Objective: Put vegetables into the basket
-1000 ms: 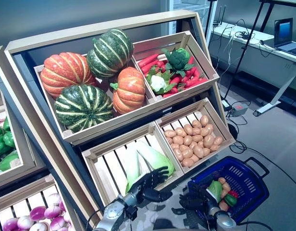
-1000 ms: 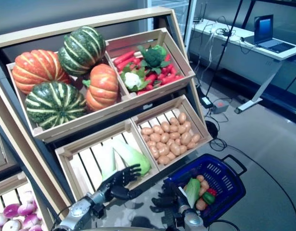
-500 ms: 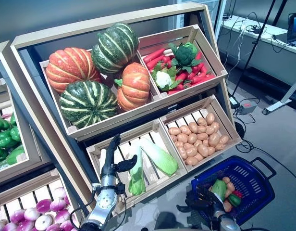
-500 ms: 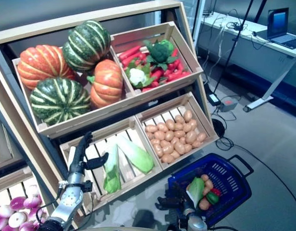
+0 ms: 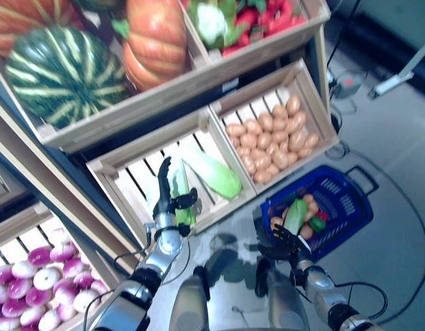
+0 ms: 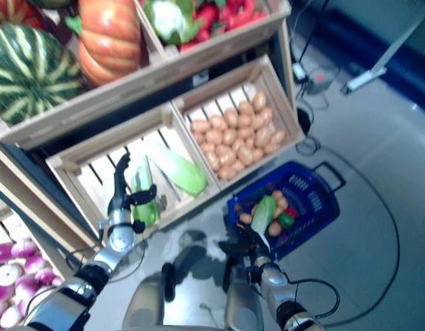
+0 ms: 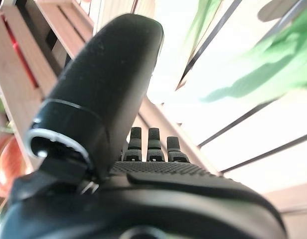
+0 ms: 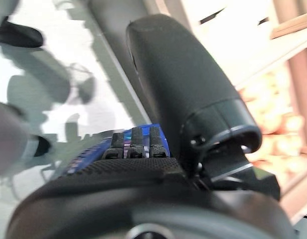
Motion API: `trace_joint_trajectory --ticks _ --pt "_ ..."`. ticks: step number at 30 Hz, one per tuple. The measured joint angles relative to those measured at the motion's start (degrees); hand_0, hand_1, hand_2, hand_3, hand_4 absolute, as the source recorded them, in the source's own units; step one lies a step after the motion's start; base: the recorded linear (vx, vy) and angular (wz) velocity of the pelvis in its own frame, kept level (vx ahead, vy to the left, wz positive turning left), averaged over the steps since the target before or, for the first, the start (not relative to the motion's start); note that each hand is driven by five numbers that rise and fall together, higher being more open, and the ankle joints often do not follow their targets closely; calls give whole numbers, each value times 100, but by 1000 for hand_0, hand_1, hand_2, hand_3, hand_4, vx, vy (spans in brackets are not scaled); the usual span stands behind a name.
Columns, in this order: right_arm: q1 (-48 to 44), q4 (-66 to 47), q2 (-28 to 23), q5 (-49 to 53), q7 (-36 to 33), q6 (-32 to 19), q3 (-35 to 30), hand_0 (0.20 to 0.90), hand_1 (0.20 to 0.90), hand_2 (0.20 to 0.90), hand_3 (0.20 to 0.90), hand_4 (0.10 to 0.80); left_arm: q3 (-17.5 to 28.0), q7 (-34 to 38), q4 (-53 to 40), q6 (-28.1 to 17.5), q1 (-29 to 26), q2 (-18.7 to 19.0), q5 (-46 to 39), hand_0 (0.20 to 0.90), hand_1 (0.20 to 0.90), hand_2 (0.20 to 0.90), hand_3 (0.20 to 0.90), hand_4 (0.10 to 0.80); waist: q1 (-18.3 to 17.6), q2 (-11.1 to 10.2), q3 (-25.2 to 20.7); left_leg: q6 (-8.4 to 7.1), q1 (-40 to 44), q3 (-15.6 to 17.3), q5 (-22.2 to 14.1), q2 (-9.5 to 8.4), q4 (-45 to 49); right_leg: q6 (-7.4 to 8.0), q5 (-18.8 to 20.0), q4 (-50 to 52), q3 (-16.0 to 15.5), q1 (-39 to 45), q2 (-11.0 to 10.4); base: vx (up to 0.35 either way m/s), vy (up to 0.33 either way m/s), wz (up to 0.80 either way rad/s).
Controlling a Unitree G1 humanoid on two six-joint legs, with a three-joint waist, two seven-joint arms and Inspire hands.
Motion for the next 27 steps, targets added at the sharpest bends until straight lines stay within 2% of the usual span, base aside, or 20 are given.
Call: trace_joint_trajectory --ticks 3,5,10,12,16,21,27 --pt "-57 -2 -18 39 -64 0 27 900 900 900 900 800 74 38 119 46 -180 -8 -334 900 900 900 900 800 -107 40 107 -75 -427 -156 -299 91 791 -70 -356 689 3 -370 -25 -53 45 8" --pt "-79 -13 -58 133 -114 -2 30 900 900 900 900 800 89 139 180 56 -355 9 -397 900 900 900 900 800 -131 -51 175 -103 -643 -187 -425 107 1151 -92 -507 1086 87 -629 -42 -35 54 -3" --pt "-171 -213 -255 216 -323 -2 24 900 900 900 900 800 159 422 330 193 -833 78 -638 900 900 900 900 800 -226 -135 344 -85 -1087 -221 -646 192 1810 -131 -644 1648 174 -1058 -52 5 53 -7" --pt "-239 -267 -262 217 -344 -3 19 900 900 900 900 800 410 670 490 269 -962 173 -789 900 900 900 900 800 -363 -194 406 -84 -1217 -210 -738 238 2051 -152 -685 1834 225 -1203 -42 31 55 -10" --pt "-193 -253 -279 220 -345 -8 2 900 900 900 900 800 591 1005 747 353 -1134 219 -923 900 900 900 900 800 -424 -201 436 -72 -1380 -216 -811 255 2264 -152 -739 2034 272 -1380 -46 16 43 -3" --pt "-181 -217 -283 219 -346 -44 -9 900 900 900 900 800 608 1653 841 632 -1399 371 -921 900 900 900 900 800 -423 -204 440 -68 -1669 -282 -823 265 2468 -192 -775 2243 272 -1654 -53 -2 9 0" --pt "-204 -193 -290 218 -346 -87 -8 900 900 900 900 800 577 1839 1047 987 -1610 366 -947 900 900 900 900 800 -440 -208 442 -87 -1682 -310 -830 268 2476 -200 -782 2255 257 -1660 -48 0 0 0"
